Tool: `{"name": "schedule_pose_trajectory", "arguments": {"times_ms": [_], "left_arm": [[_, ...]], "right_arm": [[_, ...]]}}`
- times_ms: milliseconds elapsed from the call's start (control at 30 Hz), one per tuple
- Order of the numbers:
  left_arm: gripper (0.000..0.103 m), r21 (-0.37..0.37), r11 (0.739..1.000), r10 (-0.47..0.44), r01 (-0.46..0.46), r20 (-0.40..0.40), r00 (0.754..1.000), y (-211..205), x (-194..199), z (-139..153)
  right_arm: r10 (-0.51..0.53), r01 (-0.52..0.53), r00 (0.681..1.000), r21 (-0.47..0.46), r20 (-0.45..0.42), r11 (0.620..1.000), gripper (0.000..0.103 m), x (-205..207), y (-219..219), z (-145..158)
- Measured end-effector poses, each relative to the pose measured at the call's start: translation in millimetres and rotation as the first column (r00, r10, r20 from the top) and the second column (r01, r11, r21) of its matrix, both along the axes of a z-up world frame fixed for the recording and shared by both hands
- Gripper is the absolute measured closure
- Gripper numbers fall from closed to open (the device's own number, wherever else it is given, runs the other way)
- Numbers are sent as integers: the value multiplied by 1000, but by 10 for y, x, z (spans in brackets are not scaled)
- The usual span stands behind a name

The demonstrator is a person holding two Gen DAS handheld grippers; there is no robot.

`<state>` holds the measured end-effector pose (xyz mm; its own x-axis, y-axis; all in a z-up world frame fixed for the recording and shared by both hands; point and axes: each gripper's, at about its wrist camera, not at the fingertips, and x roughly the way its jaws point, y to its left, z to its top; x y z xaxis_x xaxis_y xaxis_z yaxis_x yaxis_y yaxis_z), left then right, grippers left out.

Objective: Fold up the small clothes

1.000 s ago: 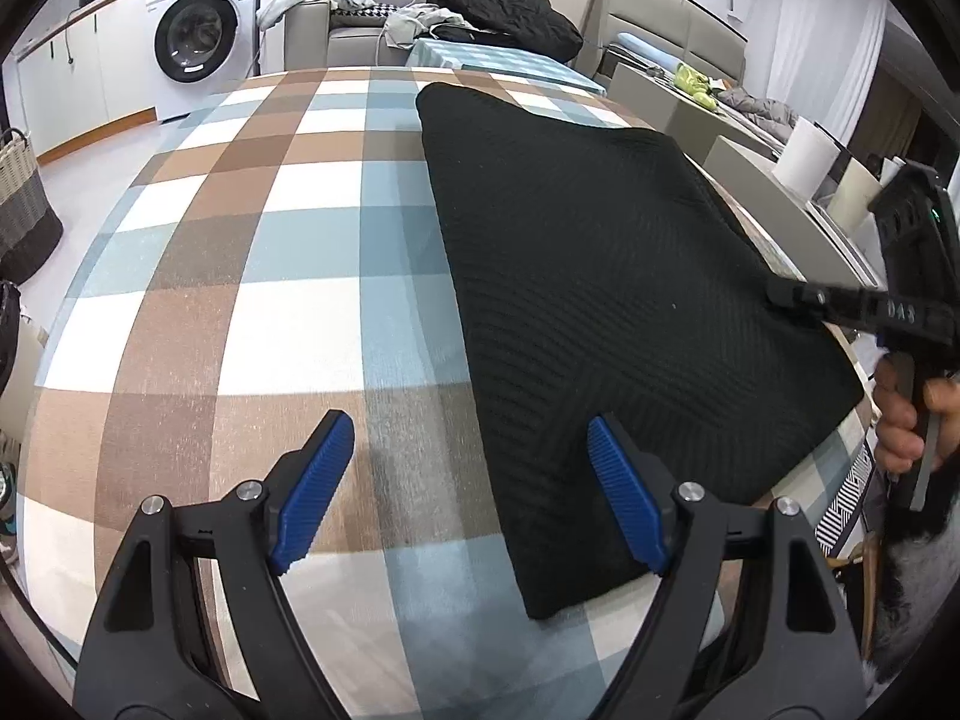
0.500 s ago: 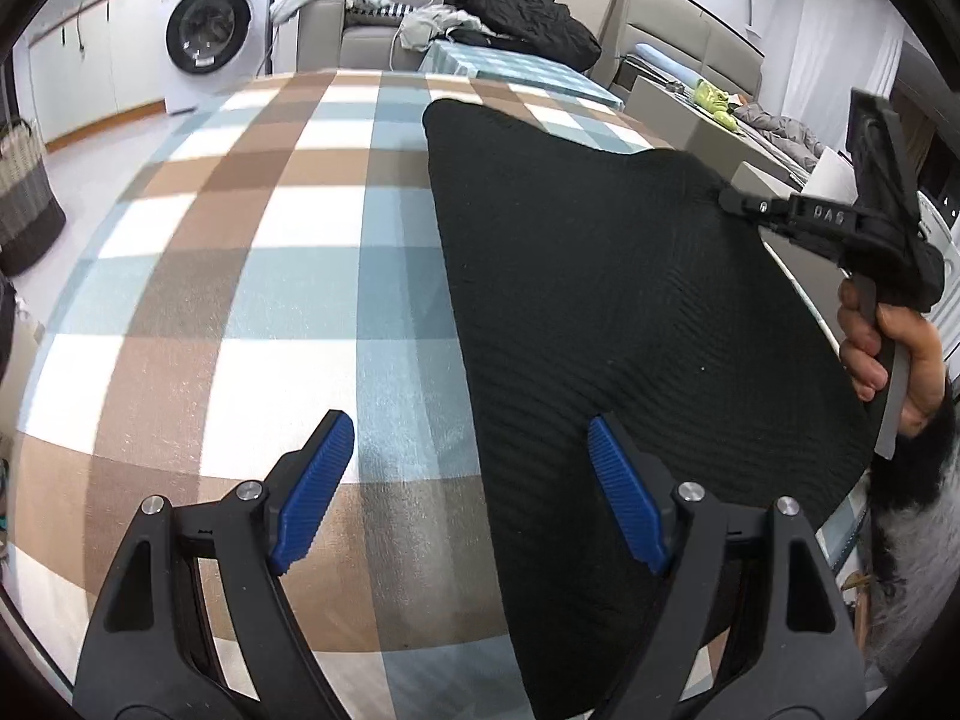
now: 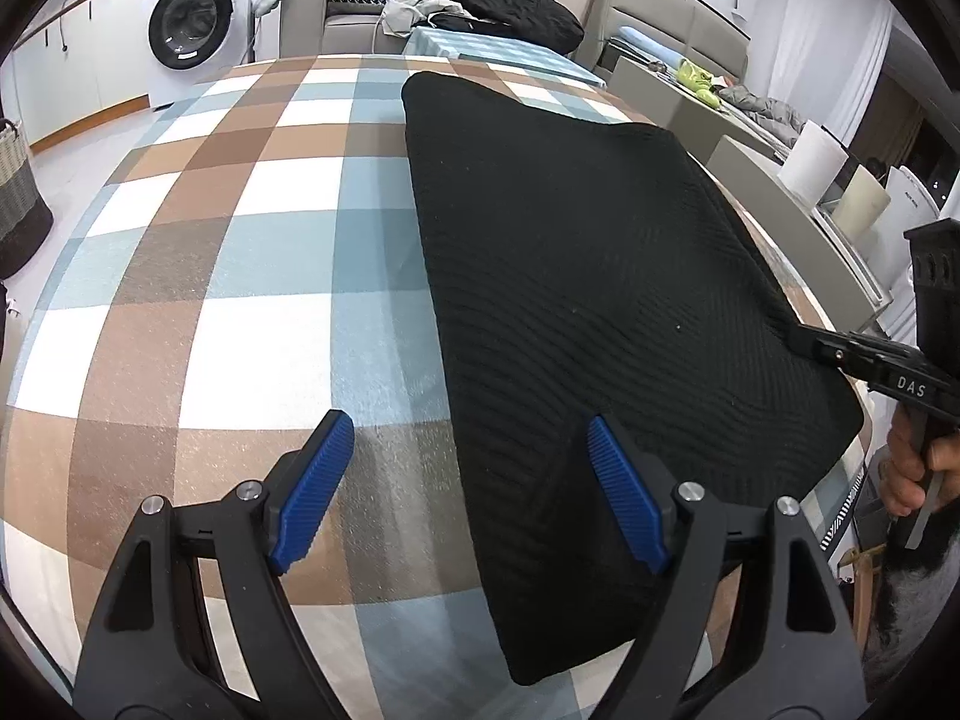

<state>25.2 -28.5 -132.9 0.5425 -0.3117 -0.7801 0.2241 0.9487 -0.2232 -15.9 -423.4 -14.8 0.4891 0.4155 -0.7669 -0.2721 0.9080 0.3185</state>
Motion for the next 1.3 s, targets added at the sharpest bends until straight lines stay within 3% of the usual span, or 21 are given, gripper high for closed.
{"name": "schedule_pose_trajectory", "arguments": {"times_ms": [67,133,200,267,400,533,567,600,633,667,700,967,1300], "left_arm": [[24,5,1000,0,0,-6,1000,-4,-5,1],[24,13,1000,-6,6,-6,1000,-20,-21,11],[24,14,1000,-17,17,-5,1000,-41,-42,16],[24,19,999,-25,26,-13,1000,-67,-56,6],[28,13,999,-51,51,-16,999,-94,-93,6],[35,36,998,-57,57,-12,998,-127,-136,-2],[44,41,997,-66,66,-4,998,-137,-151,-1],[59,35,996,-77,77,1,997,-140,-161,-1],[67,21,996,-92,92,5,996,-146,-171,1],[73,20,996,-89,89,17,996,-147,-178,9],[78,23,996,-82,82,25,996,-142,-170,8],[80,22,999,-48,48,32,998,-76,2,11],[80,72,997,27,-30,50,998,75,656,11]], "right_arm": [[-13,12,1000,13,21,1000,89,-71,-43,62],[-42,40,998,24,51,999,77,-201,-112,169],[-77,76,995,26,68,997,49,-299,-176,214],[-90,90,995,2,40,996,45,-322,-211,172],[-100,101,995,51,-13,994,41,-281,-269,54],[-90,92,995,57,-35,994,42,-265,-192,-57],[-89,91,995,47,-37,995,45,-258,-159,-74],[-85,86,996,43,-32,995,50,-240,-135,-84],[-72,74,997,58,-36,996,56,-236,-117,-86],[-61,64,997,73,-46,995,70,-230,-95,-89],[-64,67,997,71,-47,995,72,-222,-74,-92],[-72,73,997,65,-28,995,75,-61,5,-114],[-81,81,997,0,-1,997,73,503,312,-107]]}}
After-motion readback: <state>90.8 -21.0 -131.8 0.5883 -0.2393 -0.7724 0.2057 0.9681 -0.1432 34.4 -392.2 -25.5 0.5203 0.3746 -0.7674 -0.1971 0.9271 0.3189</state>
